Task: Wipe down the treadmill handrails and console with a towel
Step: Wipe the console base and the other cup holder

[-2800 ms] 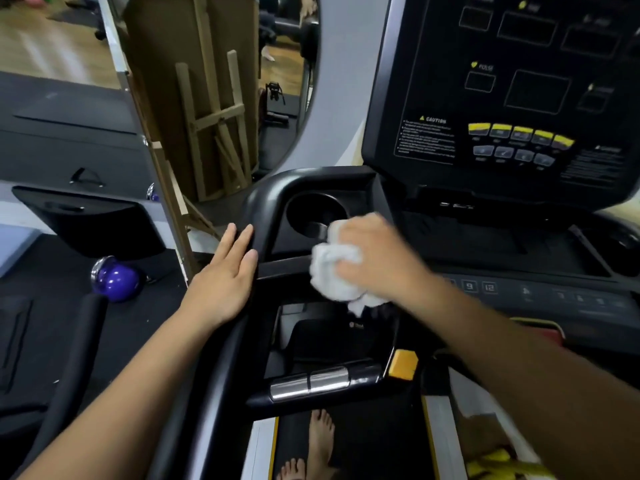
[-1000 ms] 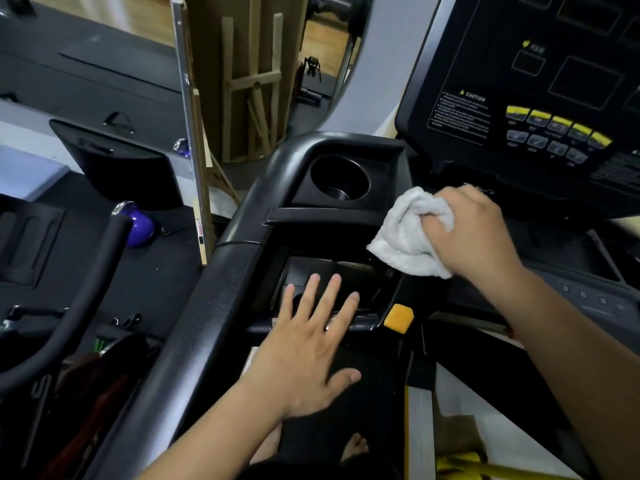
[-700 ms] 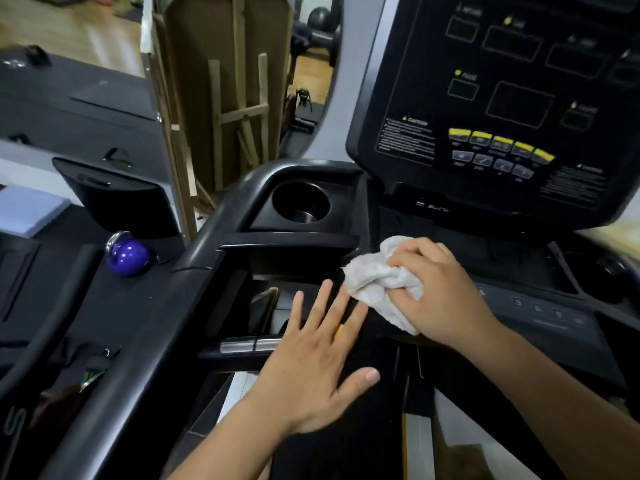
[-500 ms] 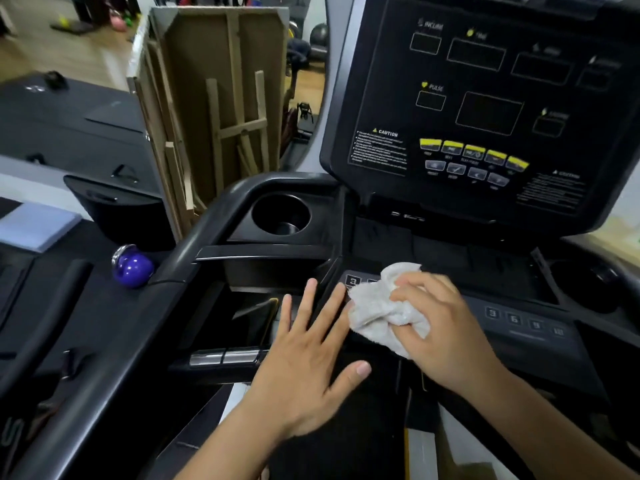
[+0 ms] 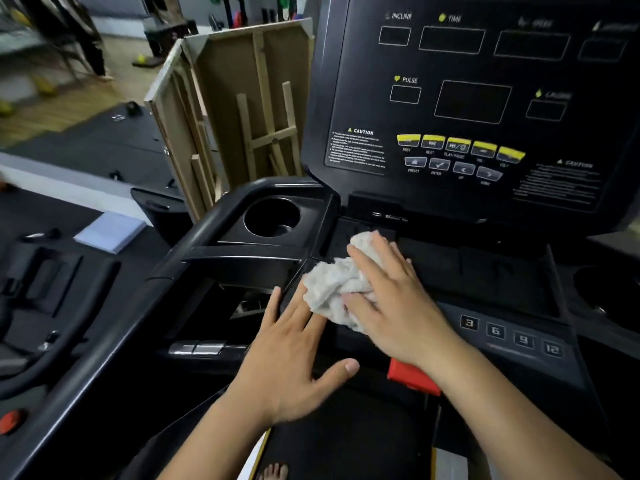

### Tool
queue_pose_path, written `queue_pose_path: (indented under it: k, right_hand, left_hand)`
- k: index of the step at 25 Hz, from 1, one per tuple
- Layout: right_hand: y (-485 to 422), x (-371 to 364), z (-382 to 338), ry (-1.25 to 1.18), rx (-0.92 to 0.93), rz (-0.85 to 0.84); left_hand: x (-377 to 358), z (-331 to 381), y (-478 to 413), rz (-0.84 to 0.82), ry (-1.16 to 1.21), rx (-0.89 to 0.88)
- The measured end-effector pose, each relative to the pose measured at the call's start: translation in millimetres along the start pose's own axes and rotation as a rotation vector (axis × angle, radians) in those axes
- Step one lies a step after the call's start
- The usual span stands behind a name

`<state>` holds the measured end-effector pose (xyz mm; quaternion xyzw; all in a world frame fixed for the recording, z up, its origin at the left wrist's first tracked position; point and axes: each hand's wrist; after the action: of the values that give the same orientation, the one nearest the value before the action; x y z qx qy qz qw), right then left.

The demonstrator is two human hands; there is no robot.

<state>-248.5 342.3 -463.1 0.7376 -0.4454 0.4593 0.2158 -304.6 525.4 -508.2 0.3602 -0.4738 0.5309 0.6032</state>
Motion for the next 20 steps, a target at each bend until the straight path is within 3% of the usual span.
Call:
queue_pose_path:
  k: [3,5,7,10,15,17,20]
  right_hand:
    - [11.4,0.5,-20.5,0.179,-0.005,0.260]
    - [21.9,4.2,-29.6,0.135,-0.052,0.392]
    - [24.7,6.5,-23.3,-0.082,-0.117,0.327]
    - [14.6,5.4,0.4,-0.083,-0.021,0.197]
    - [-6.1,22.3,4.2,0.017,0.090,0.344]
    - [-8.0,27.6,7.0,0.035,0.139,0.321]
    - [-6.7,24.1,0.9,0.046,-0.008,0.268]
  left_hand:
    - [6.3,0.0,1.6,-0.013,0.061,-0.011]
    - [10.9,3.4,2.4,-0.001,0.129,0.012]
    - [14.4,8.4,-0.4,0.043,0.293,0.074]
    - [18.7,10.6,-12.2,0.180,0.543,0.225]
    - [36.8,12.3,-52.4,0.213,0.509,0.142]
    - [42.7,10.7,-62.6,0.205,0.570,0.131]
    - [41.7,9.8,-66.6,0.154,0.602,0.072]
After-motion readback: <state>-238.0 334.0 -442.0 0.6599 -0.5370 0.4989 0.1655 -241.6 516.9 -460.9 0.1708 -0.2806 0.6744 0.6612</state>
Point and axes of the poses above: each hand's wrist, its own y-axis away from the middle knuckle, its own x-axis out of the back of the hand, z = x × y, and after that the axes turned 12 degrees about x, right-handed
